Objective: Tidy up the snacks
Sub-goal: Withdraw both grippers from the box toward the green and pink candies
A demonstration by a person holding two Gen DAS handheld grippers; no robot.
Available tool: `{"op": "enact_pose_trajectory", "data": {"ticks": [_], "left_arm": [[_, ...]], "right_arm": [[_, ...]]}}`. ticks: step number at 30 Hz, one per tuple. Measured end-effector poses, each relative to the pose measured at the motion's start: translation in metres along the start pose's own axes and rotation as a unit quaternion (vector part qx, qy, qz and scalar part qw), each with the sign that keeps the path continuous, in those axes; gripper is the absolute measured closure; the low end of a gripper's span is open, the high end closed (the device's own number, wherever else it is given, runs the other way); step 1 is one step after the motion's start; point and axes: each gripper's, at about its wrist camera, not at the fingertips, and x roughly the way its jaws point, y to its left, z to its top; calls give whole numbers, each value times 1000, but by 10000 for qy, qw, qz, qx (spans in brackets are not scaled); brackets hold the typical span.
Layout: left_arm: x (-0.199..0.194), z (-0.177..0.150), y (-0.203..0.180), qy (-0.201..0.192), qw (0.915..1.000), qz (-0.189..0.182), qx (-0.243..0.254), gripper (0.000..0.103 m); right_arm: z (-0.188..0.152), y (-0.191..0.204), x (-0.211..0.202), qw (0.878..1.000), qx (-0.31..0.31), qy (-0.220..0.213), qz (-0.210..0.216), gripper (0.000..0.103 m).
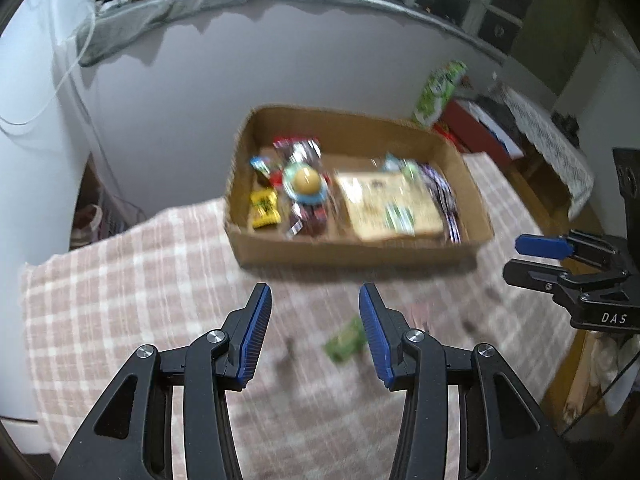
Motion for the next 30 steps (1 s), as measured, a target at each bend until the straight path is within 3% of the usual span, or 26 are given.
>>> {"op": "enact_pose_trajectory", "data": {"ticks": [8, 12, 15, 23, 30], "left_arm": [[24, -19, -17, 425, 9979, -165, 469, 59], [37, -20, -21, 574, 9962, -318, 566, 59], [46, -21, -25, 680, 9942, -391, 737, 59], [61, -25, -34, 867, 9883, -353, 1203, 60], [73, -28, -47, 955, 9777, -186, 1859, 62]], "right_arm": [[-26, 9, 31, 9990, 179, 401, 91, 46], [-33, 12, 48, 9978, 207, 608, 165, 60], [-36, 12, 58, 9969, 293, 698, 210, 60], [-38, 15, 71, 9959, 322, 822, 218, 60], [-31, 21, 85, 9953, 318, 905, 166, 60]]}}
